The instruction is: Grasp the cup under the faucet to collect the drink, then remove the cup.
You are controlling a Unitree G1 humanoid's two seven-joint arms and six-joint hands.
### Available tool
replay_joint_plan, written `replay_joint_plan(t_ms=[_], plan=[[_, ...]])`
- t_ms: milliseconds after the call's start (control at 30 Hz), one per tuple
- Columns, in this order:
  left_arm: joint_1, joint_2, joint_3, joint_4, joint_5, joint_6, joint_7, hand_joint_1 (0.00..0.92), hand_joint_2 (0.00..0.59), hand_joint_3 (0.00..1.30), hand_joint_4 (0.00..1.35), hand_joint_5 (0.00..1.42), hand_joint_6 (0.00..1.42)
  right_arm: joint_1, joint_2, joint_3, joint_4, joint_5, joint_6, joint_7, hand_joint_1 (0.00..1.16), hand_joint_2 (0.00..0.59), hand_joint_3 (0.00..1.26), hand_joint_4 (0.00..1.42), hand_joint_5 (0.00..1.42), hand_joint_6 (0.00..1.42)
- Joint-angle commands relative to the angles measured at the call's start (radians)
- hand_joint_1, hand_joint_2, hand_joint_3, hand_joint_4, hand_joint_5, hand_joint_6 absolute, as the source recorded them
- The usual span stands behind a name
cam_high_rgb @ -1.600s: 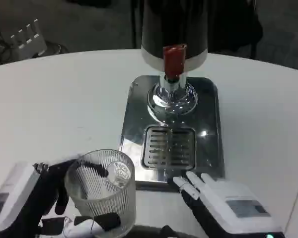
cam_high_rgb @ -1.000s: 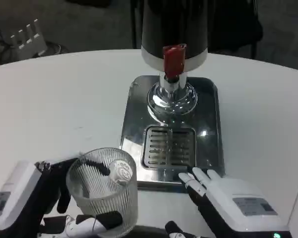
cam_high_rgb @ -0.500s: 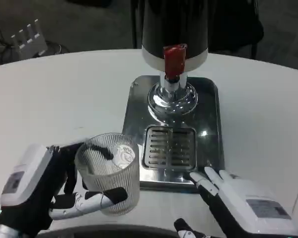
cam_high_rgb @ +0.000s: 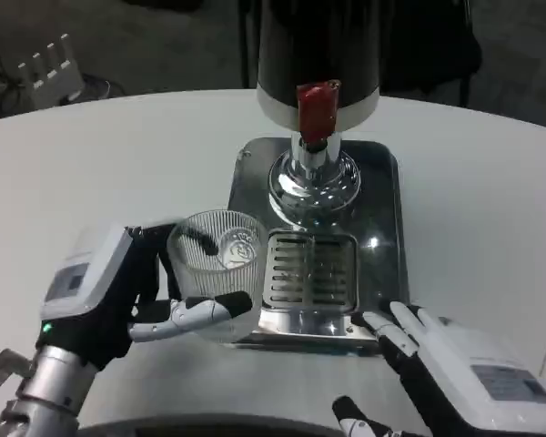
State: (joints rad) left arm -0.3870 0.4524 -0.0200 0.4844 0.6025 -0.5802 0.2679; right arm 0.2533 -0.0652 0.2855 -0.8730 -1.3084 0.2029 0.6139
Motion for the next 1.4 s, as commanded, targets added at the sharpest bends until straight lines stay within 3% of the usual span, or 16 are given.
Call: replay_joint_plan(t_ms=[33, 533, 967, 1200, 1400], plan=[[-0.080, 0.008, -0.031, 0.074, 0.022, 0.007, 0.071, 0.517, 0.230, 0.99, 1.04, 1.26, 1.42, 0.029, 0.008, -0.012, -0.033, 0.005, -0.018, -0.004, 0.32, 0.436, 0.11, 0.00, 0.00, 0.00], [-0.334, -0.029, -0.189, 0.326, 0.067, 0.070, 0.133, 0.517, 0.230, 0.99, 1.04, 1.26, 1.42, 0.103, 0.016, -0.075, -0.101, 0.051, -0.044, 0.005, 0.32, 0.436, 0.12, 0.00, 0.00, 0.03], [-0.466, -0.057, -0.294, 0.453, 0.087, 0.098, 0.126, 0.505, 0.234, 0.99, 1.03, 1.24, 1.42, 0.138, 0.013, -0.126, -0.122, 0.095, -0.062, -0.006, 0.32, 0.436, 0.12, 0.00, 0.00, 0.03], [-0.481, -0.058, -0.312, 0.451, 0.064, 0.103, 0.084, 0.388, 0.203, 0.80, 0.83, 1.06, 1.36, 0.146, 0.017, -0.133, -0.124, 0.110, -0.061, -0.008, 0.32, 0.443, 0.12, 0.00, 0.00, 0.03], [-0.473, -0.046, -0.307, 0.431, 0.041, 0.096, 0.049, 0.254, 0.140, 0.64, 0.54, 0.70, 1.06, 0.144, 0.014, -0.136, -0.121, 0.124, -0.060, -0.004, 0.32, 0.445, 0.12, 0.00, 0.01, 0.04]])
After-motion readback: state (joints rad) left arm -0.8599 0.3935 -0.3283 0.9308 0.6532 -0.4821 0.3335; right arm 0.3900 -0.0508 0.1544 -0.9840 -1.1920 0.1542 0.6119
